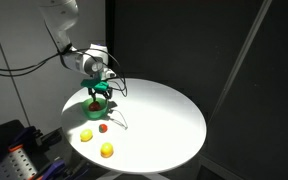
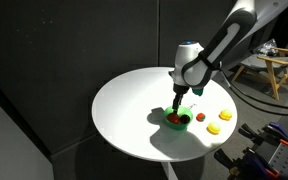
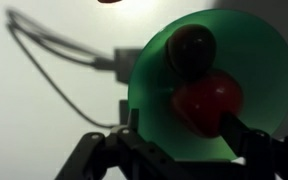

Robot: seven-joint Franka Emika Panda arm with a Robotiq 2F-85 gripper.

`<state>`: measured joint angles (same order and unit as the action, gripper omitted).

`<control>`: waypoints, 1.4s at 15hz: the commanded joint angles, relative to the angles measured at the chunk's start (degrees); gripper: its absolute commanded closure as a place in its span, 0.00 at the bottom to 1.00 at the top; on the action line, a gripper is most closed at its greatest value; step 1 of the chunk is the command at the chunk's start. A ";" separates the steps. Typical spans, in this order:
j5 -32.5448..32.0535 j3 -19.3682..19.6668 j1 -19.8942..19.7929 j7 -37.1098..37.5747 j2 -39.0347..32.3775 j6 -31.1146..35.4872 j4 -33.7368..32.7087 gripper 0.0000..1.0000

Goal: Put the brown object in the bowl

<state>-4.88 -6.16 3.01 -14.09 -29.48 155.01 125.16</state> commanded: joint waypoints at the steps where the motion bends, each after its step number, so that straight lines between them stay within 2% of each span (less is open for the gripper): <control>1: -0.08 -0.33 -0.41 0.44 0.85 0.37 0.47 0.04; 2: -0.18 -0.05 -0.17 1.08 1.64 0.55 0.95 0.00; 8: -0.81 1.38 1.27 5.42 6.70 1.44 4.56 0.01; 14: -1.85 4.01 2.76 11.25 14.95 1.25 11.81 0.00; 18: -1.12 4.06 2.10 11.78 20.43 -1.08 16.67 0.00; 21: 1.72 2.71 0.98 8.88 24.49 -3.25 19.78 0.00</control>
<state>-4.88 -2.38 4.94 -4.15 -10.64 154.26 140.92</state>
